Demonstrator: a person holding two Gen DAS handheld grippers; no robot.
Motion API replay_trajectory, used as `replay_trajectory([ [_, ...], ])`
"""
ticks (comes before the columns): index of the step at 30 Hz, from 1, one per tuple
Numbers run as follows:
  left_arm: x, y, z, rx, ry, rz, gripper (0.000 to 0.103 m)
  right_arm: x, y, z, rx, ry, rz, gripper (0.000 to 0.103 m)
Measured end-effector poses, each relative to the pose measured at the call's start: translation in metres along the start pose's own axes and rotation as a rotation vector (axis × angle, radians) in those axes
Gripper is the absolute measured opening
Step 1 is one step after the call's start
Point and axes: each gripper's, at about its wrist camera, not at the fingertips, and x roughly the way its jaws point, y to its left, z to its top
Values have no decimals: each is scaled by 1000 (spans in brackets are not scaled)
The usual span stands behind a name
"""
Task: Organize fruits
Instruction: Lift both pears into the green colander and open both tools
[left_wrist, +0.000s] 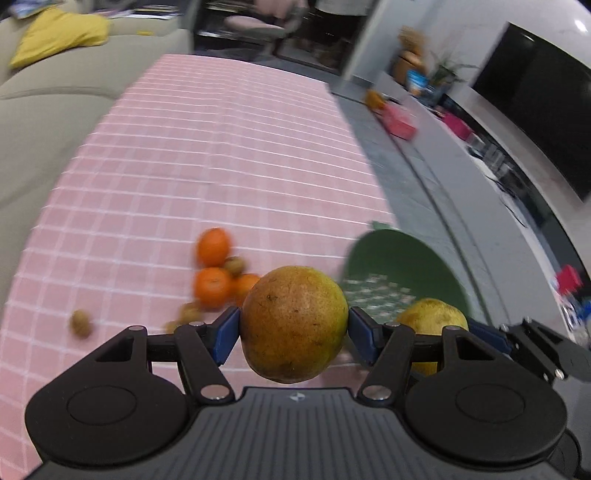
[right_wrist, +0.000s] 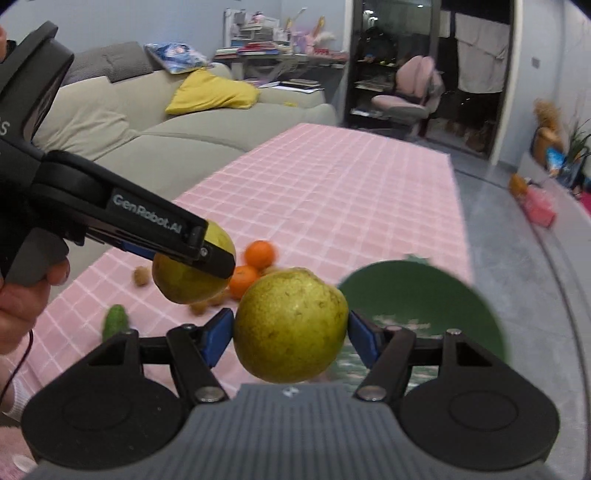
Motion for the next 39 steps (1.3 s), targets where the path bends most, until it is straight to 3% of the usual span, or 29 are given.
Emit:
replay_trajectory([
  [5,30,-32,12,17,58,-104,73,2,-45,1,-31,69,-56,65],
  [10,69,-51,16,36,134,-120,73,33,-88,0,-41,188,-36,65],
  [15,97,-75,22,142,198,-54,73,62,-107,-2,-67,295,27,65],
  [17,106,-80,26,159,217,-59,73,74,-113,-3,-73,338,59,65],
  [20,119,-84,28,176,256,-66,73,88,-120,-5,-97,378,100,65],
  [25,136,-97,24,268,326,-6,73,101,-123,-11,-126,436,152,65],
  [30,147,-107,18,321,375,-12,73,109,-123,-18,-162,470,179,65],
  [39,159,-118,13,428,397,71,73,112,-127,-18,-182,489,210,65],
])
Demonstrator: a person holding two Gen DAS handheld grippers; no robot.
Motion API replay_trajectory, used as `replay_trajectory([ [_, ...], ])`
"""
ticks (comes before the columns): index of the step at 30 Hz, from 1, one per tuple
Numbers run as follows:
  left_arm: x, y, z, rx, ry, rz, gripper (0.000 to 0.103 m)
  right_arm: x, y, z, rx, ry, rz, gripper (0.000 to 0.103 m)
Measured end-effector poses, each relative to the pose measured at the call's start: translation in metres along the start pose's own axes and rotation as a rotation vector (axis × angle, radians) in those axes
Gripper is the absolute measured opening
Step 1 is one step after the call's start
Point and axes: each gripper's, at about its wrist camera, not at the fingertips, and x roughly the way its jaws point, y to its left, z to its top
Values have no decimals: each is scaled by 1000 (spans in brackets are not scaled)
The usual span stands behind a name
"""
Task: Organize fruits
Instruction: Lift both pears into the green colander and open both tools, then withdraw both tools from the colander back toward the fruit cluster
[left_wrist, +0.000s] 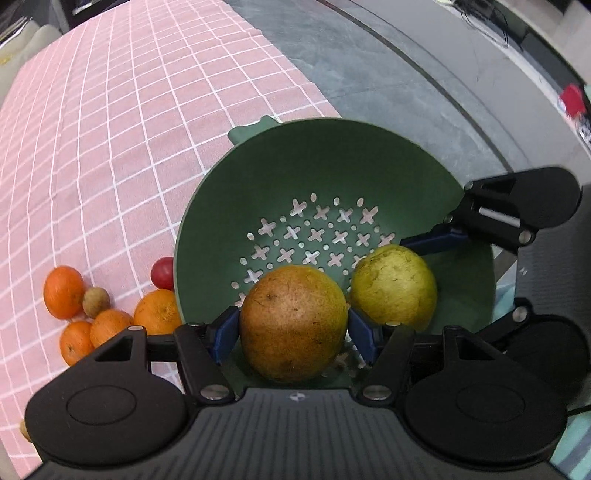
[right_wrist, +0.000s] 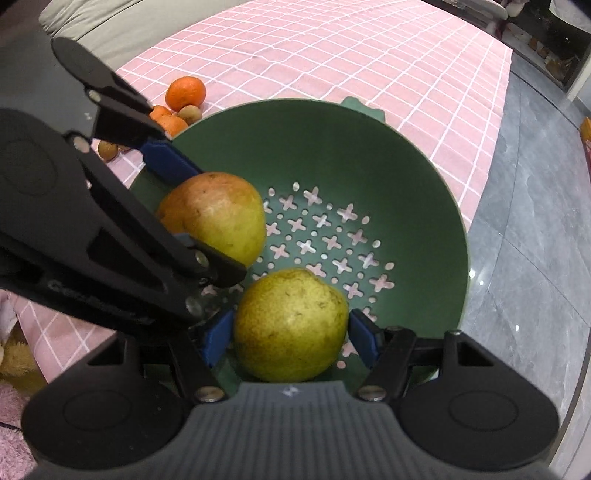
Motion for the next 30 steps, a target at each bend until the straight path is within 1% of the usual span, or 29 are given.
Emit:
replay_trajectory([
  [4,2,-3,1,37,4,25,73,-1,0,1,-24,16,2,66],
  [6,3,-5,0,52,5,33,73,-2,-1,1,-6,11,11,66],
  [8,3,-5,-1,52,2,31,73,-2,-1,0,2,8,10,66],
  [13,0,-6,-4,73,-15,30,77,1,-1,2,11,17,-2,66],
  [14,-1,-4,-5,69,-24,22,78,1,-1,2,19,16,-7,68],
  [17,-5,3,-5,18,-32,-36,81,0,-3,2,50,5,-24,75],
  [20,-12,5,-6,-8,-42,-60,82,-4,-4,0,78,-5,-20,76],
  [23,-24,5,-8,-20,-75,-65,83,-9,0,0,84,-22,-42,77],
  [25,-35,8,-10,-40,-106,-84,83,-15,3,0,97,-47,-47,77],
  [27,-46,12,-12,-65,-130,-97,83,-22,6,-1,114,-76,-63,81],
  [28,-54,14,-14,-77,-149,-97,83,-24,8,-3,126,-101,-80,83],
  [30,-68,18,-18,-88,-186,-86,83,-35,14,-4,155,-148,-105,83],
])
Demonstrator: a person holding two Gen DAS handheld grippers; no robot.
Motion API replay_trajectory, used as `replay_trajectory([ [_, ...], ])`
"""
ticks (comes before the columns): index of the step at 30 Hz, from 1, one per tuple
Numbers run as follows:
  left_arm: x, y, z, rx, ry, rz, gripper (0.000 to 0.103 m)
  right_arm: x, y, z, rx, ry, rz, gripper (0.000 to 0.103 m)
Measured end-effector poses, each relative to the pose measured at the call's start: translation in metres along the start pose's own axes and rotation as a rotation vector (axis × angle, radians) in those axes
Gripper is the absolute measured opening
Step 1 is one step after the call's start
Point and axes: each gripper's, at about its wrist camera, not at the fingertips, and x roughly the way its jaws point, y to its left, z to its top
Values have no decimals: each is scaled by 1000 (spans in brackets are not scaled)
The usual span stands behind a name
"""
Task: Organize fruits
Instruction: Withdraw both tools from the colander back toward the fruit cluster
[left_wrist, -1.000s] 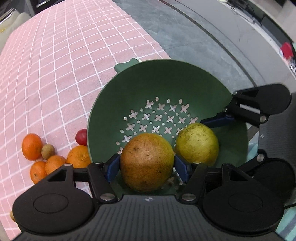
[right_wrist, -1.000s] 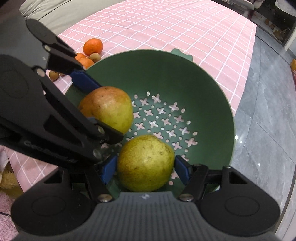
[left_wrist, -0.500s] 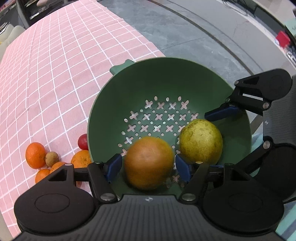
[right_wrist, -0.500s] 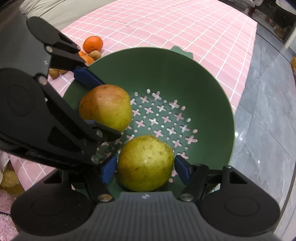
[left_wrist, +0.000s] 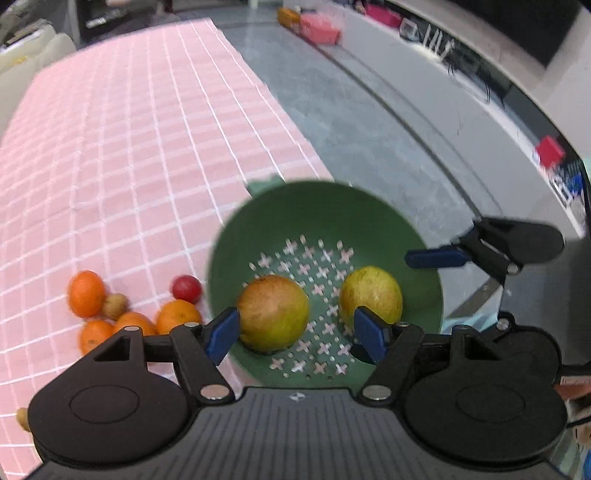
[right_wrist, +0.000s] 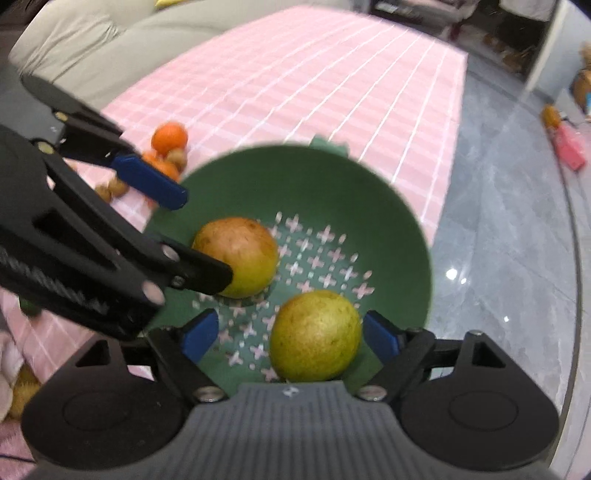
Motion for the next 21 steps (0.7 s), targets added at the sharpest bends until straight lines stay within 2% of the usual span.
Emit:
replay_trajectory([
  [3,-26,4,-4,-10,-77,23,83,-17,7,-2,76,-69,-44,83],
  [5,-43,10,-11,-27,-130,26,82,-27,13,-2,143,-114,-78,91],
  [7,-60,17,-21,-41,-183,42,80,-36,22,-4,211,-160,-104,91],
  [13,-102,38,-50,-70,-294,137,79,-53,63,-5,287,-275,-163,92],
  [17,-117,55,-72,-113,-330,190,79,-65,94,-6,294,-342,-171,96],
  [21,-124,72,-100,-172,-309,223,78,-72,118,-11,251,-378,-183,99],
])
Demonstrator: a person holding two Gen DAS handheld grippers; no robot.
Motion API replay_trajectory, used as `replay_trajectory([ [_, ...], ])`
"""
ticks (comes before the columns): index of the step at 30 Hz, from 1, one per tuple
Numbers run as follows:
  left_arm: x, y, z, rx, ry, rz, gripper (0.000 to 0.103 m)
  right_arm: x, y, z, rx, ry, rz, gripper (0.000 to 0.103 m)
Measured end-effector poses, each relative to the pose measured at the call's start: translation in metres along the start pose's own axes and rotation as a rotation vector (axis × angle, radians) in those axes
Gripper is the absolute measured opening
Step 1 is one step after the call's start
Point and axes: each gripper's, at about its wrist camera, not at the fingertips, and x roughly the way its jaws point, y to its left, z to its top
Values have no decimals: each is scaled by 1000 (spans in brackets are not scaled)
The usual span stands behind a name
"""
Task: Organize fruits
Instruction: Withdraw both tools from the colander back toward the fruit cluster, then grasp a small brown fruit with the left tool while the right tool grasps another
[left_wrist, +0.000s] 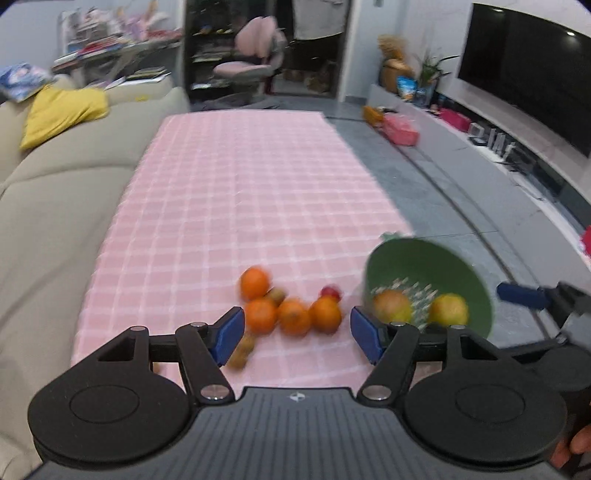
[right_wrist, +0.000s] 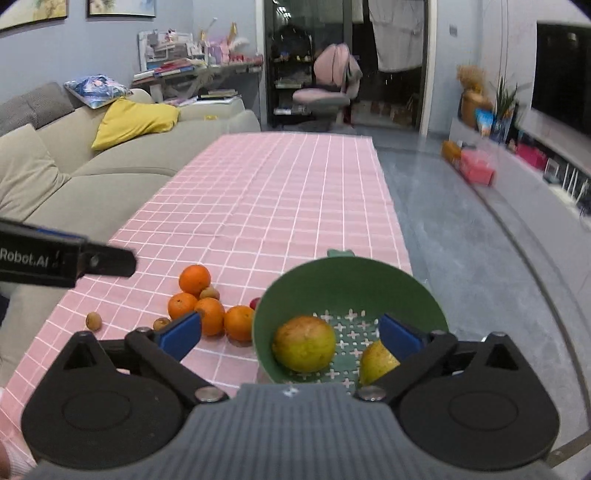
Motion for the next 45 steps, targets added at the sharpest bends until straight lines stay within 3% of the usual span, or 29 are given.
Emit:
replay_trajectory([
  [4,-3,22,-21,-80,43,79,75,-7,10,-7,20,-19,74,98],
  [6,1,31,-26,-122,69,116,74,-6,18,-9,8,-25,102,91],
  [9,4,38,-38,-105,70,156,74,4,29,-13,-2,11,138,79],
  [11,10,47,-48,-112,70,159,71,14,34,-15,15,48,167,65],
  [14,23,65,-56,-168,105,156,68,30,43,-21,9,93,200,58],
  [22,38,121,-63,-308,44,212,66,73,69,-22,-6,128,236,36],
  [28,57,133,-64,-249,51,229,63,107,96,-25,-3,155,263,34],
  [33,79,135,-62,-194,77,221,50,130,117,-24,-21,171,301,34],
  [45,102,146,-68,-226,101,197,45,165,133,-29,-51,232,303,34],
])
